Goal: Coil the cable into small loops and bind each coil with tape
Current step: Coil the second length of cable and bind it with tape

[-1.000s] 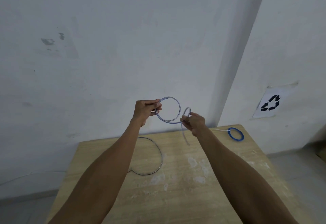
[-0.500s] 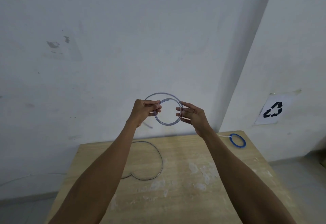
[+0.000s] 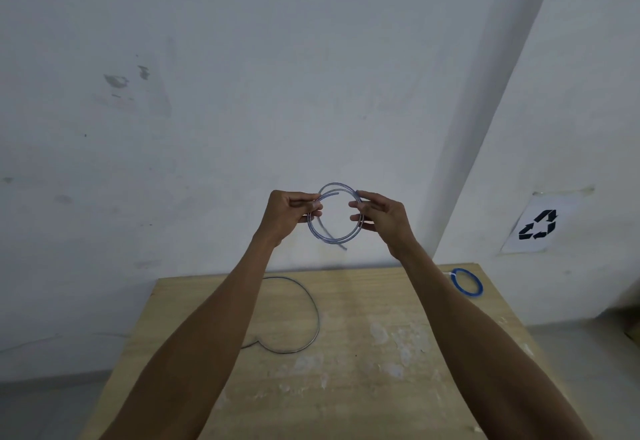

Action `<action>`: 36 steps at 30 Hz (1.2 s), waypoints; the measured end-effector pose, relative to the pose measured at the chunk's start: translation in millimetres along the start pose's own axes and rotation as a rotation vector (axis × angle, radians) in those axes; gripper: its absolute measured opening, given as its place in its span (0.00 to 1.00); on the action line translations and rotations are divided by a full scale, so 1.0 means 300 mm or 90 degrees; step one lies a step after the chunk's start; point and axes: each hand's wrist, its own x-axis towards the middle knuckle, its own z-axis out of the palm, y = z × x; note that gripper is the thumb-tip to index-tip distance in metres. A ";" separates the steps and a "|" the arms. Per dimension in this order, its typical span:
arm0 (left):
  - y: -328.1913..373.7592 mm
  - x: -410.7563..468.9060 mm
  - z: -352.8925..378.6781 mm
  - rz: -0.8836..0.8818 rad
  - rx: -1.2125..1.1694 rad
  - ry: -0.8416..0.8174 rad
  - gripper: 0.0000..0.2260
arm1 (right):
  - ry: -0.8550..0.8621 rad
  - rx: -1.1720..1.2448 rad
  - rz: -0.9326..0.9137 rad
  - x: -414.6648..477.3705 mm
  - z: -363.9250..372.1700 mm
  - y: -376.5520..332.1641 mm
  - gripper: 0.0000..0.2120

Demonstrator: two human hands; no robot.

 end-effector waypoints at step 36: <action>0.077 0.007 -0.026 -0.045 0.131 -0.160 0.12 | -0.010 -0.063 -0.089 0.015 0.018 0.020 0.08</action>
